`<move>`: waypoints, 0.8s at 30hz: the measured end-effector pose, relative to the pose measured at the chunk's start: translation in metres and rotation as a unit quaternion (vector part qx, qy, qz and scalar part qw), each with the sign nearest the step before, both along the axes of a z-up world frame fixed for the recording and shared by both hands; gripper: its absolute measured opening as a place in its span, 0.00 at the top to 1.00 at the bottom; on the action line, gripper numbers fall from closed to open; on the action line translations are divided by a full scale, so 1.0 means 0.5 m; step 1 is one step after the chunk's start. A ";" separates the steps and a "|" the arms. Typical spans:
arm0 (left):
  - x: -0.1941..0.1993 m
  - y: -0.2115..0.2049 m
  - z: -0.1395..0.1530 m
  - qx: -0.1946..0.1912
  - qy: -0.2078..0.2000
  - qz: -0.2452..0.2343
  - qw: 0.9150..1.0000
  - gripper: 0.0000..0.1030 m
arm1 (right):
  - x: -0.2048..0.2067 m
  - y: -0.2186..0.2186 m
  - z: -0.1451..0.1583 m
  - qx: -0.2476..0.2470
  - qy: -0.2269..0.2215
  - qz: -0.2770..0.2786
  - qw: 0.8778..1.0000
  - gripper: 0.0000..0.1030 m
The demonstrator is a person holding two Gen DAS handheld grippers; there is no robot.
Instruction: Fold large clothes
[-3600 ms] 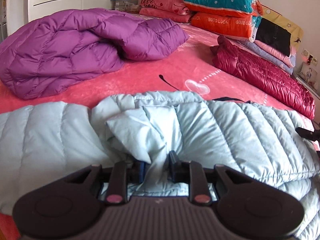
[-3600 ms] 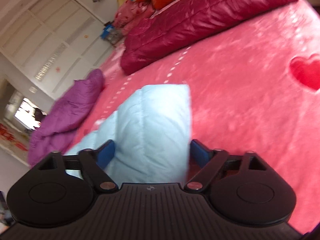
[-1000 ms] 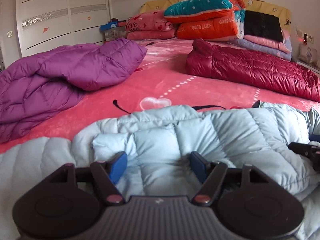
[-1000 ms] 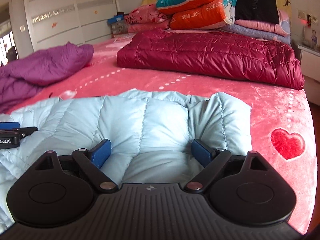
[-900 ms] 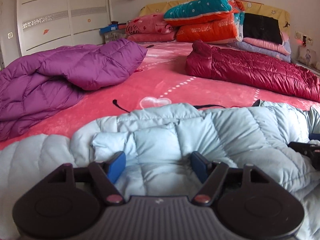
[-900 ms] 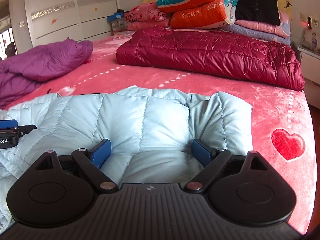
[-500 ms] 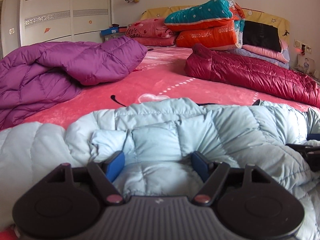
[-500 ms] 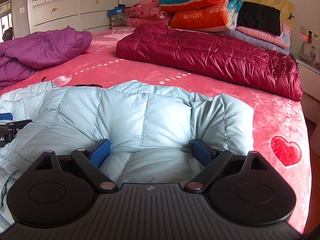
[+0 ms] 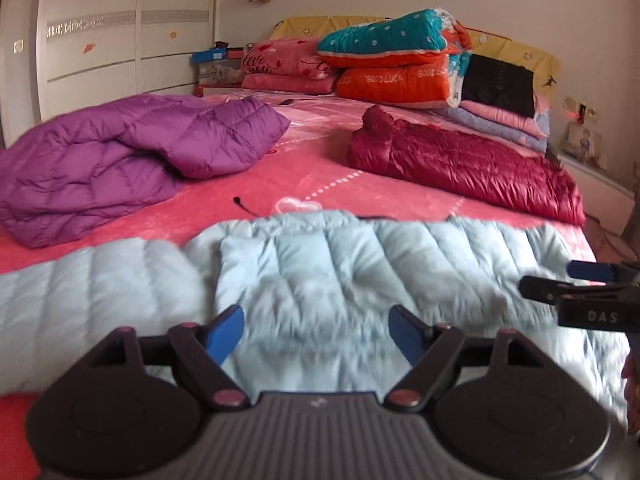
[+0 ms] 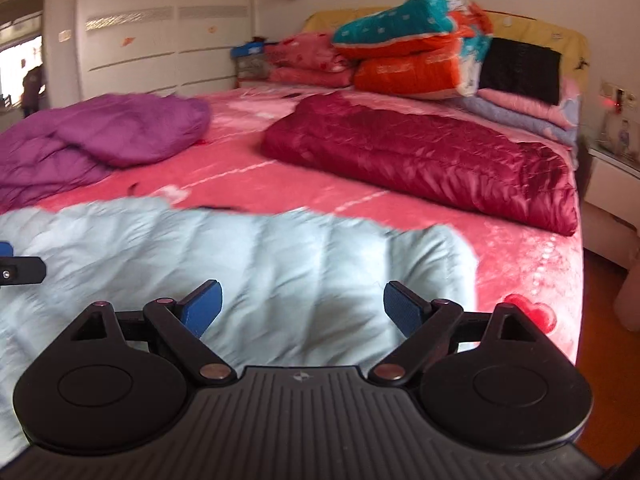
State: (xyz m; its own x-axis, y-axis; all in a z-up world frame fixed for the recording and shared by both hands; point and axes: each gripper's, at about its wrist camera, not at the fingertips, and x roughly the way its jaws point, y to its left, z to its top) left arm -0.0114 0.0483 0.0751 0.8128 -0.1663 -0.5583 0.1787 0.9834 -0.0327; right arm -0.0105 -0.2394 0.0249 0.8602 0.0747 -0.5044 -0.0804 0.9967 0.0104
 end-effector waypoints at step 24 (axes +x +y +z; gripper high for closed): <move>-0.211 -0.013 -0.088 0.047 -0.008 -0.015 0.999 0.17 | -0.301 0.130 -0.061 -0.044 0.078 0.003 0.996 0.00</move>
